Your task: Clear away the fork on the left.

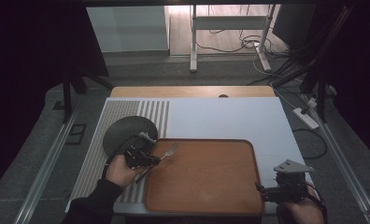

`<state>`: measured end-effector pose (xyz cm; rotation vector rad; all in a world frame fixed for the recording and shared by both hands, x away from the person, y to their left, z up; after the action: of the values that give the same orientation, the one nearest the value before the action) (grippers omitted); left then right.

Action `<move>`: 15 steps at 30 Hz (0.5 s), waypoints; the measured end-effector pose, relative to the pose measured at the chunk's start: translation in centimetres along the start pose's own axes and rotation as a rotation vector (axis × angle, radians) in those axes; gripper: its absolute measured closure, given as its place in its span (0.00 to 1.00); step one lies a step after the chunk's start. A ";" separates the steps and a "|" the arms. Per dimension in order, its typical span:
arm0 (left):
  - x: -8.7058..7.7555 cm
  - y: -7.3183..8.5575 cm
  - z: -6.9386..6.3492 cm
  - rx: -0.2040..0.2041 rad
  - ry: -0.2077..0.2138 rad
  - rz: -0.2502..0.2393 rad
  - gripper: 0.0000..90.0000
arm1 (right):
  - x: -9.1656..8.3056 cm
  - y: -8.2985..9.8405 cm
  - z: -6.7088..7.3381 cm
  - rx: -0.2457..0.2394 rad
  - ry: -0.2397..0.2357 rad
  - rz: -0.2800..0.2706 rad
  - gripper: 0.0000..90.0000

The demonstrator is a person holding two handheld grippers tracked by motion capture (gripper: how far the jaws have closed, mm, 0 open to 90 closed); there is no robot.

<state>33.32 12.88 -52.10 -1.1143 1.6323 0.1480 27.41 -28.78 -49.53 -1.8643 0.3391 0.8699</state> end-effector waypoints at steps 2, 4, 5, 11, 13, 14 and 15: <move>0.6 -0.3 -0.7 -0.004 0.015 -0.002 0.95 | 0.0 0.0 0.0 -0.001 0.001 0.000 0.00; 1.2 -0.5 -1.2 -0.004 0.022 0.003 0.95 | 0.0 0.0 0.0 -0.001 0.001 -0.001 0.00; 1.6 -0.6 -1.5 -0.003 0.023 0.005 0.95 | 0.0 0.0 0.0 -0.001 0.000 -0.001 0.00; 3.6 -0.8 -2.6 -0.008 0.036 0.025 0.95 | 0.0 0.0 0.0 -0.001 -0.003 0.000 0.00; 4.1 -0.7 -2.6 -0.010 0.023 0.044 0.95 | 0.0 0.1 0.0 0.003 -0.009 0.006 0.00; 4.2 -0.5 -2.6 -0.013 0.018 0.052 0.95 | 0.0 0.0 0.0 0.004 -0.010 0.005 0.00; 4.3 -0.4 -2.5 -0.019 0.015 0.056 0.94 | 0.0 0.0 0.0 0.004 -0.010 0.004 0.00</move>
<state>32.03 8.62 -54.48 -1.0873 1.6793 0.1920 27.34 -28.79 -49.53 -1.8555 0.3379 0.8807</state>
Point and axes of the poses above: each handheld gripper's, and its own axes: x roughly forward along the jaws, y roughly out of its underside, z roughly to its left, the point moved 5 cm from there along x, roughly forward along the jaws, and after that the axes turned 10 degrees about y, right-handed, at the moved point
